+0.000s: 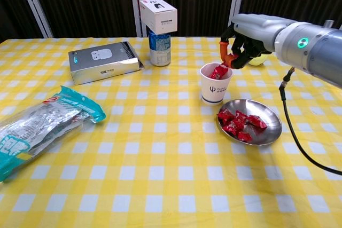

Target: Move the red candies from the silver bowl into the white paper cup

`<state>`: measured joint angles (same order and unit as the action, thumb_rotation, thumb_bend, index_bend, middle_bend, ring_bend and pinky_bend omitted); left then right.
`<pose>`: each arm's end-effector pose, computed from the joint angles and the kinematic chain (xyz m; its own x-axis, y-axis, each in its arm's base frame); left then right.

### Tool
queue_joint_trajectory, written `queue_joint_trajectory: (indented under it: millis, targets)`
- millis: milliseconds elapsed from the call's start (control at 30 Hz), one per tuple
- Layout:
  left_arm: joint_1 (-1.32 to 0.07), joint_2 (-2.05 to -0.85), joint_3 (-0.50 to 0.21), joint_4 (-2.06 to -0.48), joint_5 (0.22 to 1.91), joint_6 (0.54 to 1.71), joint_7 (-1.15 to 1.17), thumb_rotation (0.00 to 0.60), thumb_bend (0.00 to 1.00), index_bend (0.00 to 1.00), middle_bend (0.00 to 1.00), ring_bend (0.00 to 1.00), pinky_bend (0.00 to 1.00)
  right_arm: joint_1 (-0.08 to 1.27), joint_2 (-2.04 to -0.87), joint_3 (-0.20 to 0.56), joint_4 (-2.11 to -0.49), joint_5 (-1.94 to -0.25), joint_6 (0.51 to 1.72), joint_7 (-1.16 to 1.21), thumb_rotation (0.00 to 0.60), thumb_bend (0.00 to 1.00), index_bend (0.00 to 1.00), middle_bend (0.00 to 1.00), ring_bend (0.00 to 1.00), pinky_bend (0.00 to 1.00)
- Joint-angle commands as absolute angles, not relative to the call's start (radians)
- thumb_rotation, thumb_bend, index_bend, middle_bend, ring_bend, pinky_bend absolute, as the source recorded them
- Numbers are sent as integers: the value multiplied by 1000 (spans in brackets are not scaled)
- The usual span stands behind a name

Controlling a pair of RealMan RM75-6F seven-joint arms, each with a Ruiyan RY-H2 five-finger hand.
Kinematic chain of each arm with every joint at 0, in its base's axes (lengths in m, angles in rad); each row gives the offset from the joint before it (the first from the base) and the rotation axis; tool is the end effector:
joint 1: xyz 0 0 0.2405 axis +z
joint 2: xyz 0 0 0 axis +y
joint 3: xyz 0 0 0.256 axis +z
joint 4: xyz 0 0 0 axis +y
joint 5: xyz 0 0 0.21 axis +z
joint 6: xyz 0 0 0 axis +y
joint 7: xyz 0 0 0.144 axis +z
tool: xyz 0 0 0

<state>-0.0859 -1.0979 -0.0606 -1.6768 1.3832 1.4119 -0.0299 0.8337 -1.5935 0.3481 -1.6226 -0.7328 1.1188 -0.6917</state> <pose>-0.3177 0.1816 0.1572 0.3091 0.0642 0.9489 0.9438 0.1020 -0.3143 -0.0932 -0.3647 0.0016 0.3903 -0.1921 0.9004 -0.9143 -0.1954 0.3546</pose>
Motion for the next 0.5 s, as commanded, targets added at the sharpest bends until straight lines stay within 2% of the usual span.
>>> queue_joint_trajectory:
  millis: [33, 167, 233, 333, 500]
  targets:
    - [-86, -1096, -61, -1679, 1380, 1409, -32, 600, 50, 0, 0, 0, 0, 866, -1625, 361, -1581, -713, 1098, -691, 600, 604, 544, 728, 858, 885]
    - [-87, -1093, -62, -1681, 1375, 1405, -35, 600, 50, 0, 0, 0, 0, 892, -1652, 367, -1534, -695, 1083, -689, 600, 604, 542, 728, 858, 885]
    - [-87, -1091, -62, -1681, 1373, 1404, -37, 600, 50, 0, 0, 0, 0, 902, -1665, 365, -1505, -682, 1074, -687, 600, 595, 502, 728, 858, 885]
    - [-86, -1090, -62, -1682, 1371, 1404, -40, 600, 50, 0, 0, 0, 0, 907, -1675, 360, -1479, -666, 1070, -687, 600, 487, 392, 728, 858, 885]
    - [-84, -1088, -61, -1682, 1372, 1405, -42, 600, 50, 0, 0, 0, 0, 909, -1673, 350, -1468, -656, 1080, -692, 600, 434, 347, 728, 859, 885]
